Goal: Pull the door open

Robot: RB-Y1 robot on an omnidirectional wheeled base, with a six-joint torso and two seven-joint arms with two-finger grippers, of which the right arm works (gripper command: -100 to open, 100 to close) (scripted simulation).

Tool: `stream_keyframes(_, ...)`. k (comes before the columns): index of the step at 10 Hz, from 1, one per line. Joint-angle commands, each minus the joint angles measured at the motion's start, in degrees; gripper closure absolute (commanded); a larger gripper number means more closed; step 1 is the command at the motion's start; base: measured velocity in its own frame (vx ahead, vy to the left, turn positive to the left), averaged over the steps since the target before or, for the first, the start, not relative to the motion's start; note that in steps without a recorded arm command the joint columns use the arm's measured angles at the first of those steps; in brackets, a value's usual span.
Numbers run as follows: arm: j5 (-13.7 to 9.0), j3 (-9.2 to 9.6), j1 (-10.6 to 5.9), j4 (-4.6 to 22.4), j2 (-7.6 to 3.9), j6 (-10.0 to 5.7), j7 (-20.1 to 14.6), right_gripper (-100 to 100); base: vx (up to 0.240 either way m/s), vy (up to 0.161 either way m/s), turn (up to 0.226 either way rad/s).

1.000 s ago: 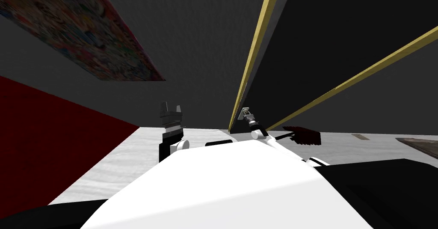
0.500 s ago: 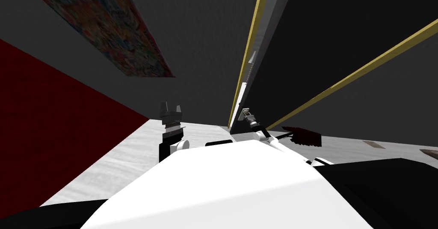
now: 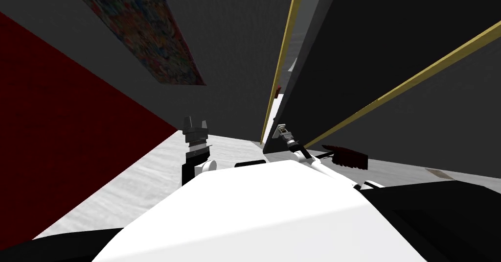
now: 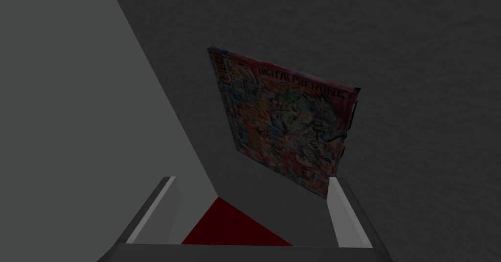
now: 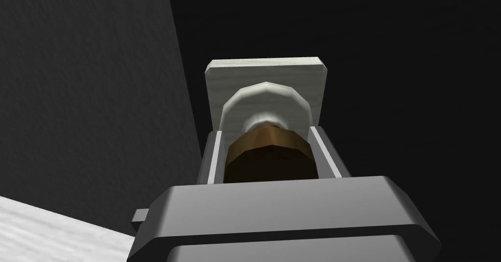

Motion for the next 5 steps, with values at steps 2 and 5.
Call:
stream_keyframes(2,0.55,1.67,0.67,-0.34,-1.65,-1.55,-1.78,100,-0.205,-0.082,0.130)
stream_keyframes(5,1.08,3.20,1.27,-0.77,-3.54,-3.23,-3.53,100,-0.213,-0.095,0.140)
